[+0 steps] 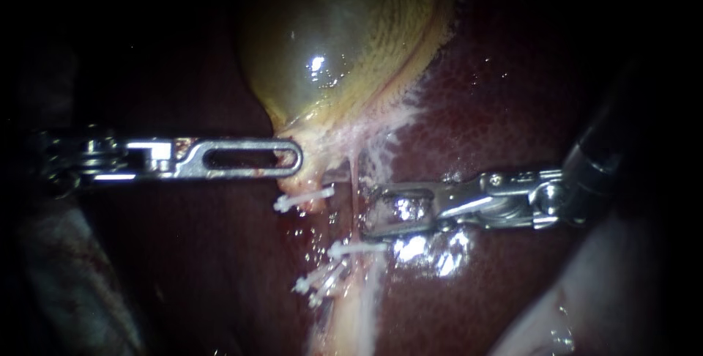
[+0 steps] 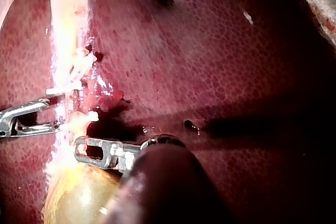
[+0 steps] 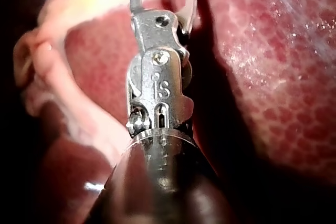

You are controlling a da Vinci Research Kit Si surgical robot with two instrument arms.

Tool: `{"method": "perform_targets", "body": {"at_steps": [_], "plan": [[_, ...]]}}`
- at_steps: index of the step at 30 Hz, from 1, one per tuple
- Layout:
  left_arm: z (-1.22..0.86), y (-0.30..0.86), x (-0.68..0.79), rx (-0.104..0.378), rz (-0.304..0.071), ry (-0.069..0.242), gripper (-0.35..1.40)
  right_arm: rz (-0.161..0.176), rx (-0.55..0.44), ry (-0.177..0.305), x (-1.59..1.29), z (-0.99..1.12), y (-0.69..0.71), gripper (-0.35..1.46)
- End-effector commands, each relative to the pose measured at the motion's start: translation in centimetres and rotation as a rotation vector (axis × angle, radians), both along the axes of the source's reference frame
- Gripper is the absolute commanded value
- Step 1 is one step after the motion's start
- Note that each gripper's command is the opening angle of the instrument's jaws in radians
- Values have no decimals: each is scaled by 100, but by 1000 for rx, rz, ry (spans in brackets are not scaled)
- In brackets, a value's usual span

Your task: Going back first clip right tube

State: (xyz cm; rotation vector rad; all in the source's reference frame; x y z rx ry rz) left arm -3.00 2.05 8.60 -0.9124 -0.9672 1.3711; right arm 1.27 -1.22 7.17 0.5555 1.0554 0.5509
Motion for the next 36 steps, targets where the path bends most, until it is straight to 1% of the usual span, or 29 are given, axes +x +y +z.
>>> {"method": "perform_targets", "body": {"at_steps": [1,5,7,12,20,26,32,36], "plan": [[0,0,0,0,0,0,-35,4,-9,0,-3,-1,0,52],[0,0,0,0,0,0,-35,19,-68,13,-15,-5,-1,53],[0,0,0,0,0,0,-35,21,-90,17,-19,-7,-2,53],[1,1,0,0,0,0,-35,4,-120,21,-24,-11,-4,53],[8,1,-3,-3,0,0,-35,2,-125,21,-25,-13,-5,53],[21,2,-12,-7,-2,1,-35,-3,-136,22,-25,-13,-5,53],[37,2,-27,-12,-5,3,-35,-4,-136,23,-26,-14,-6,53],[48,0,-38,-16,-4,1,-35,-11,-146,26,-28,-17,-7,53]]}}
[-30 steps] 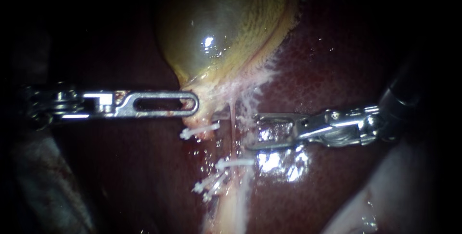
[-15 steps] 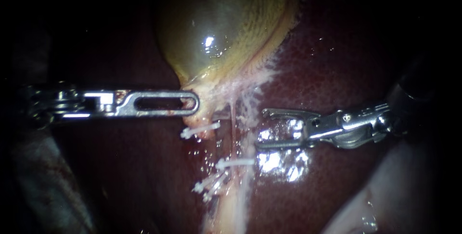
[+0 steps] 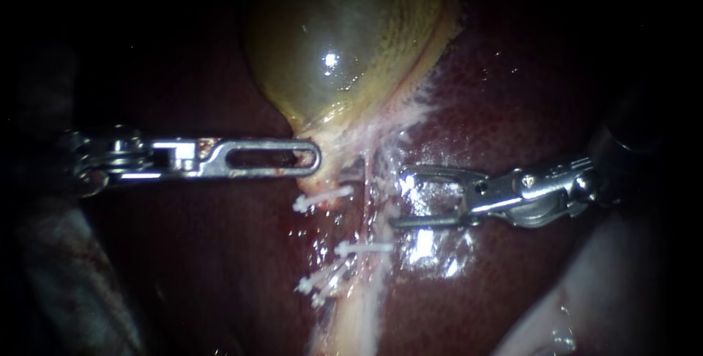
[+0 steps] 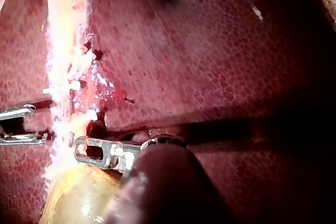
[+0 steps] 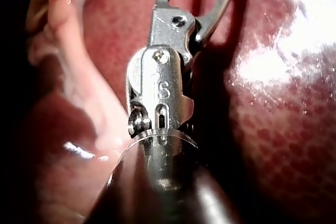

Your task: Going back first clip right tube

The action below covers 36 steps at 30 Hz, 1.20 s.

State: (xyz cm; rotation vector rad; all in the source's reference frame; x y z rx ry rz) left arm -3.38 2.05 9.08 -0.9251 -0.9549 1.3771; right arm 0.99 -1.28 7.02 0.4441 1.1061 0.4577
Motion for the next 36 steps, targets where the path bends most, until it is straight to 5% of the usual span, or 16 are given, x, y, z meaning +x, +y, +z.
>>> {"method": "perform_targets", "body": {"at_steps": [1,15,36], "plan": [[3,-1,-2,-1,1,-1,-35,-2,-4,1,-1,-1,-1,53],[22,2,-6,-7,4,-3,-35,-22,-43,7,-16,-14,-7,56],[23,2,-6,-8,4,-2,-35,-29,-60,9,-19,-16,-10,56]]}}
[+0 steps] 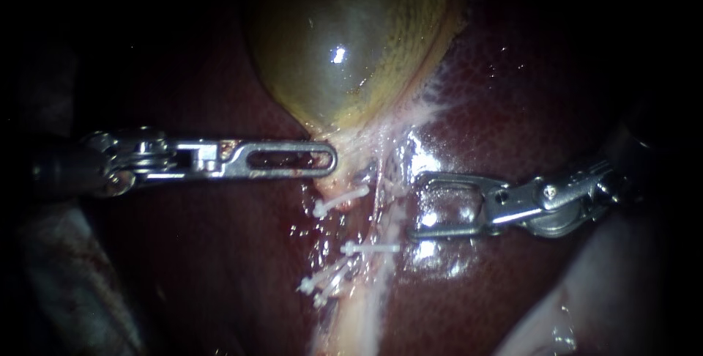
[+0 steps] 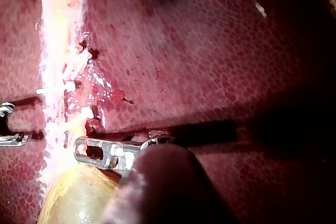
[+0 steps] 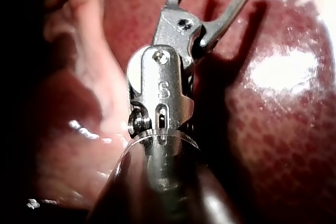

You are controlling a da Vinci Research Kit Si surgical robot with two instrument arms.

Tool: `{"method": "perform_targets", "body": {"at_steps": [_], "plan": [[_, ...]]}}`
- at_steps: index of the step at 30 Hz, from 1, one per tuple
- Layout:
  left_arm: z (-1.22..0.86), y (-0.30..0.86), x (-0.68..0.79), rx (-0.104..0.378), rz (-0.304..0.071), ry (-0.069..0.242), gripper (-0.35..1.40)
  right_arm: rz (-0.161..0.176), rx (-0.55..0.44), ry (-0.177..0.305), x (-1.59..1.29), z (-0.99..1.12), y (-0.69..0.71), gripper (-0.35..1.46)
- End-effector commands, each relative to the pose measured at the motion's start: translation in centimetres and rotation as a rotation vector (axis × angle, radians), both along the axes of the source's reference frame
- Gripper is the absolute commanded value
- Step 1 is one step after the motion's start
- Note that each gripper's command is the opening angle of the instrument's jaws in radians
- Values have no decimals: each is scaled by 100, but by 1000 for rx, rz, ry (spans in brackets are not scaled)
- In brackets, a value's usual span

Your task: Going back first clip right tube

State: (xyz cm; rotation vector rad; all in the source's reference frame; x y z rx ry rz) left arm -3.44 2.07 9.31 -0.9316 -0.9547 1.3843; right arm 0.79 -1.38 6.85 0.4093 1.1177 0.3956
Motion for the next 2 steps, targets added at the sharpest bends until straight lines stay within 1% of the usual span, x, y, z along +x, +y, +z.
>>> {"method": "perform_targets", "body": {"at_steps": [1,2], "plan": [[0,0,0,0,0,1,-35,1,0,0,0,0,0,56],[0,0,0,0,0,1,-35,1,0,0,1,0,0,56]]}}
